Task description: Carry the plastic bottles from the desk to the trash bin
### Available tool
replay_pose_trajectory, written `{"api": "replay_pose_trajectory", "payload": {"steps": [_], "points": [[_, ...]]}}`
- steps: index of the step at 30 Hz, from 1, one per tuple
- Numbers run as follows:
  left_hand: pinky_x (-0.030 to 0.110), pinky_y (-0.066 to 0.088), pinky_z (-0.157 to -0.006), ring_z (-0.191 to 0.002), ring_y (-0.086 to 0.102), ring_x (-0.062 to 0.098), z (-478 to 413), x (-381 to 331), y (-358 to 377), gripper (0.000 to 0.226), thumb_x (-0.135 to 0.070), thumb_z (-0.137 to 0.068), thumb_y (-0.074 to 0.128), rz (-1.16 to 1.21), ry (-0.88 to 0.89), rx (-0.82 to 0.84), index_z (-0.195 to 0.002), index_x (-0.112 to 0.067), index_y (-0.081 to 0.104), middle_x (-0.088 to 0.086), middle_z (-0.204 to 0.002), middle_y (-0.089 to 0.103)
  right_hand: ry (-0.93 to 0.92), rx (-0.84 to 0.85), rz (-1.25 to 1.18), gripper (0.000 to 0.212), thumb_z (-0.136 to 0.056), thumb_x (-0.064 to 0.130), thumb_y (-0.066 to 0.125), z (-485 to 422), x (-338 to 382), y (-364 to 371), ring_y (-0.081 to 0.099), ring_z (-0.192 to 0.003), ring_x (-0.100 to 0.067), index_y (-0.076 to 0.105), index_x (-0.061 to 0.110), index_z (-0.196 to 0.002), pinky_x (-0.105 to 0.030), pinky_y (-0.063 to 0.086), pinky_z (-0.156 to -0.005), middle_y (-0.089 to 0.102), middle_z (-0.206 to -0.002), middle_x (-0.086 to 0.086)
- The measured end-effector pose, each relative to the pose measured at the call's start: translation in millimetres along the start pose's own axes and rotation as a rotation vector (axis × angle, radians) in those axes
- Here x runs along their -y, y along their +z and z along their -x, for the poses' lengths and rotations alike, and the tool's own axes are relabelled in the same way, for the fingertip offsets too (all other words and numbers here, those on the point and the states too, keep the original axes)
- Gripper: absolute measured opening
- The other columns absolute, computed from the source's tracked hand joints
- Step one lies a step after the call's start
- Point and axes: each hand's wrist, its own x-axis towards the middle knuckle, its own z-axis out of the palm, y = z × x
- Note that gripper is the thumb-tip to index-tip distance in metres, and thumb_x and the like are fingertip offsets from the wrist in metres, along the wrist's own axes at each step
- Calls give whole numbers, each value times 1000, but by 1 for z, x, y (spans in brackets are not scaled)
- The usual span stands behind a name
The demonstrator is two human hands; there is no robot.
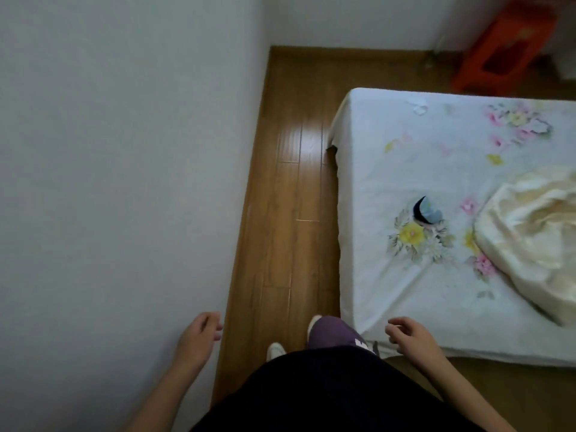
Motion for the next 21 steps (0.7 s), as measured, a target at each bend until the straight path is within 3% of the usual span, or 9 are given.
{"api": "replay_pose_trajectory", "payload": {"steps": [4, 9, 15, 21], "points": [[38, 52, -79, -88, 69, 23, -72, -104, 2, 26, -35, -103, 46, -45, 115, 62, -98, -19, 66, 3, -94, 71, 121, -68, -122, 24, -93, 19, 64, -40, 21, -23, 69, -84, -20, 66, 4, -112, -39, 54, -78, 72, -96, -9], [38, 52, -77, -87, 69, 23, -144, -183, 2, 27, -35, -103, 46, -66, 99, 37, -100, -17, 66, 3, -94, 72, 172, -32, -150, 25, -92, 23, 64, -123, 93, -44, 70, -86, -22, 67, 6, -111, -46, 53, -86, 72, -96, -8], [34, 45, -65, -74, 68, 30, -204, -223, -8, 27, -25, -101, 51, 16, -97, -78, -86, -8, 66, 16, -87, 74, -83, 113, 30, 26, -91, 30, 64, -228, 258, -59, 68, -90, -16, 66, 15, -113, -35, 54, -84, 71, -97, 1], [27, 36, -55, -61, 58, 26, -294, -291, -20, 26, -16, -102, 51, 86, -245, -108, -87, 0, 65, 22, -77, 69, -288, 143, 65, 24, -94, 35, 59, -336, 431, -89, 63, -102, -12, 61, 26, -116, -21, 48, -80, 66, -107, 7]]}}
